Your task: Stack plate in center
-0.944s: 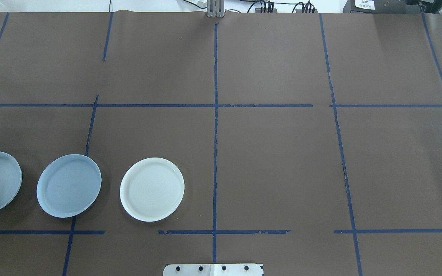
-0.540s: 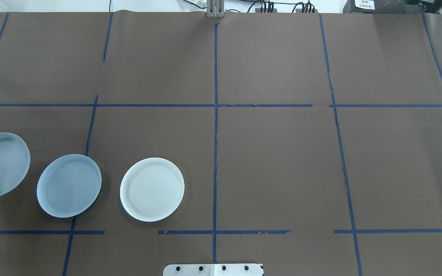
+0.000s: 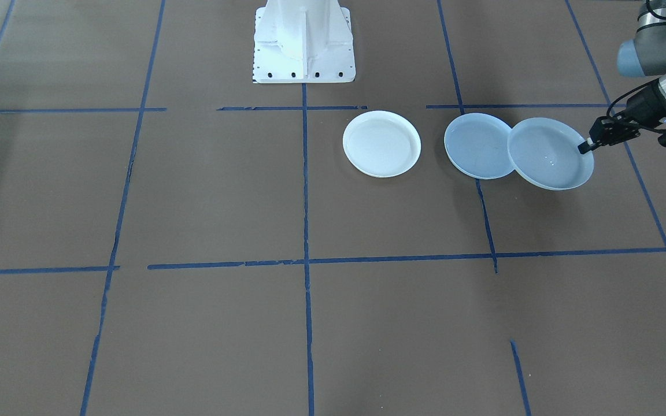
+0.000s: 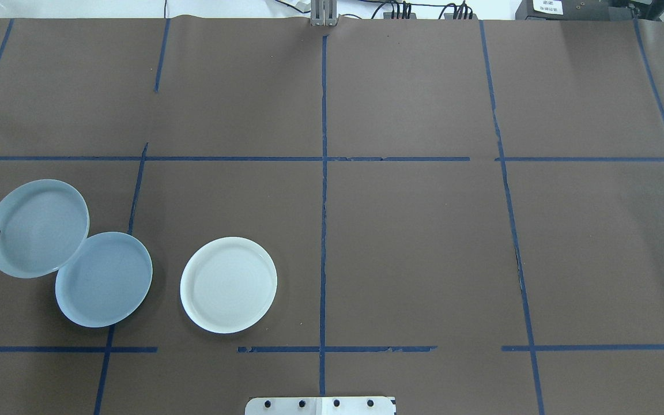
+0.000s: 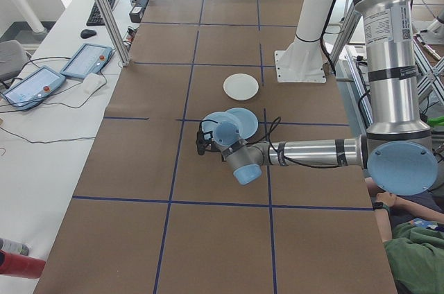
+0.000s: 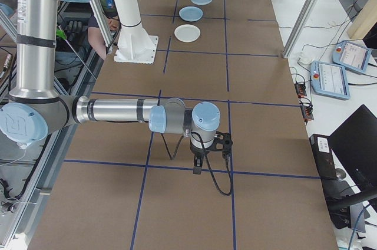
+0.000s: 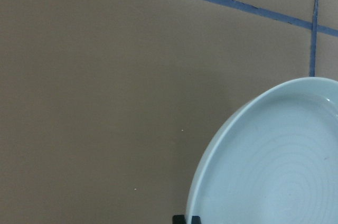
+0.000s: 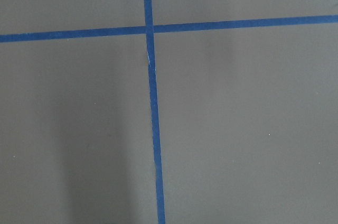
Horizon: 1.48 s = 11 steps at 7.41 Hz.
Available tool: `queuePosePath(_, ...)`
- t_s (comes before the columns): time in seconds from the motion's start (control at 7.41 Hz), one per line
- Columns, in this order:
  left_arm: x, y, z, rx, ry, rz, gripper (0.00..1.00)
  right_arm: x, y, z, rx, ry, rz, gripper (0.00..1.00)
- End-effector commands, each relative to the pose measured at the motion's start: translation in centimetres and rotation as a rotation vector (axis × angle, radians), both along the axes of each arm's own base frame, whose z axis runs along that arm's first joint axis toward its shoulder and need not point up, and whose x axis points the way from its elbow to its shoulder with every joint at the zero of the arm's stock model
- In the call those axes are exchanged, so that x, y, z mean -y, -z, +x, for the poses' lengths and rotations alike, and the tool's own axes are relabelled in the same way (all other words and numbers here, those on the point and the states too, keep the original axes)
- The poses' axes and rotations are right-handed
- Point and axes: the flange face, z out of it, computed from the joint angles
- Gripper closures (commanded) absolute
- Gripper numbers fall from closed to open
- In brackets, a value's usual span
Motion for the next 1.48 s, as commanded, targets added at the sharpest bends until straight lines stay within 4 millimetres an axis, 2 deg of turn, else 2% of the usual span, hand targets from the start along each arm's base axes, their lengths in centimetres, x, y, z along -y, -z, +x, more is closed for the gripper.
queuePosePath(0.0,-1.5,1.7,6.0,0.008,-0.027,-0.049,1.00,0.0,0.0,0.0,0.000,0.000,0.000,0.00)
queuePosePath(0.27,-2.3,3.3,7.5,-0.012,-0.058,-0.040,1.00,0.0,0.0,0.1,0.000,-0.002,0.000,0.00)
queuePosePath(0.54,-3.1,3.4,8.6,-0.012,-0.087,-0.042,1.00,0.0,0.0,0.0,0.000,0.000,0.000,0.00)
queuePosePath(0.81,-3.5,3.4,8.6,-0.027,-0.094,-0.024,1.00,0.0,0.0,0.0,0.000,0.000,0.000,0.00)
queuePosePath(0.94,-3.7,2.9,8.4,-0.021,-0.095,-0.028,0.87,0.0,0.0,0.1,0.000,-0.002,0.000,0.00)
queuePosePath(1.08,-3.8,2.9,8.4,-0.020,-0.097,-0.028,0.40,0.0,0.0,0.0,0.000,0.000,0.000,0.00)
queuePosePath(1.21,-3.8,2.9,8.4,-0.020,-0.097,-0.028,0.13,0.0,0.0,0.0,0.000,0.000,0.000,0.00)
queuePosePath(1.35,-3.8,2.9,8.4,-0.020,-0.097,-0.028,0.01,0.0,0.0,0.0,0.000,0.000,0.000,0.00)
